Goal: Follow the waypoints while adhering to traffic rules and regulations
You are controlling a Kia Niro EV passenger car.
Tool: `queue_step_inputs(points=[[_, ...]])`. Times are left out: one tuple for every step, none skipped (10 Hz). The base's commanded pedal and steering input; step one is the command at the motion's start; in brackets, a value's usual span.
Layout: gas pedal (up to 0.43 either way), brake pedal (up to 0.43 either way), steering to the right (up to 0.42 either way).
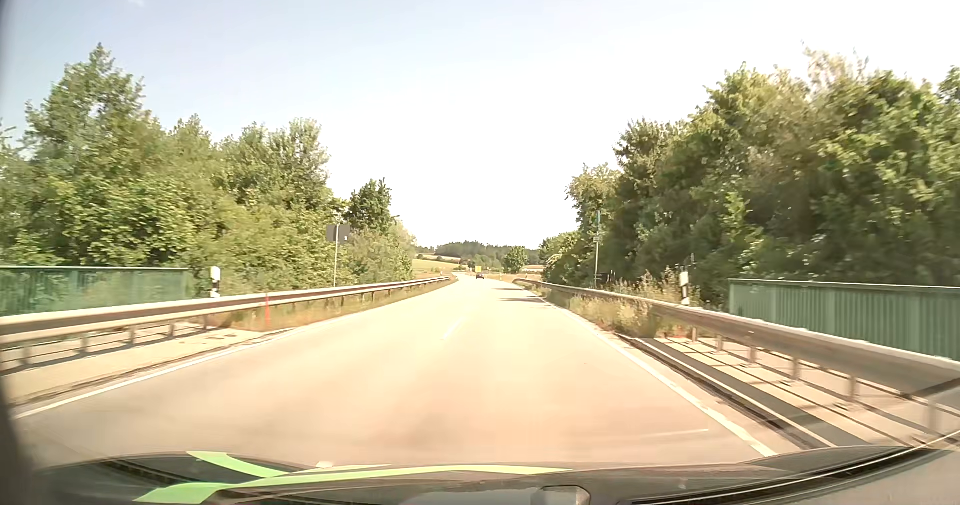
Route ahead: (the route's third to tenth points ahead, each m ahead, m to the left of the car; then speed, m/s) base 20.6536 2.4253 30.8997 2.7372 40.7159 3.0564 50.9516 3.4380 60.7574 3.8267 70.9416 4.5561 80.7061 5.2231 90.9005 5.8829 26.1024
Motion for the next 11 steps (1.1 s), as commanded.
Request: queue_step_inputs(points=[[0.177,0.000,-0.006],[0.189,0.000,-0.006],[0.197,0.000,-0.006],[0.209,0.000,-0.006],[0.209,0.000,-0.006],[0.209,0.000,-0.006],[0.189,0.000,-0.006],[0.110,0.000,-0.007],[0.098,0.000,-0.006],[0.098,0.000,-0.007],[0.110,0.000,-0.006]])
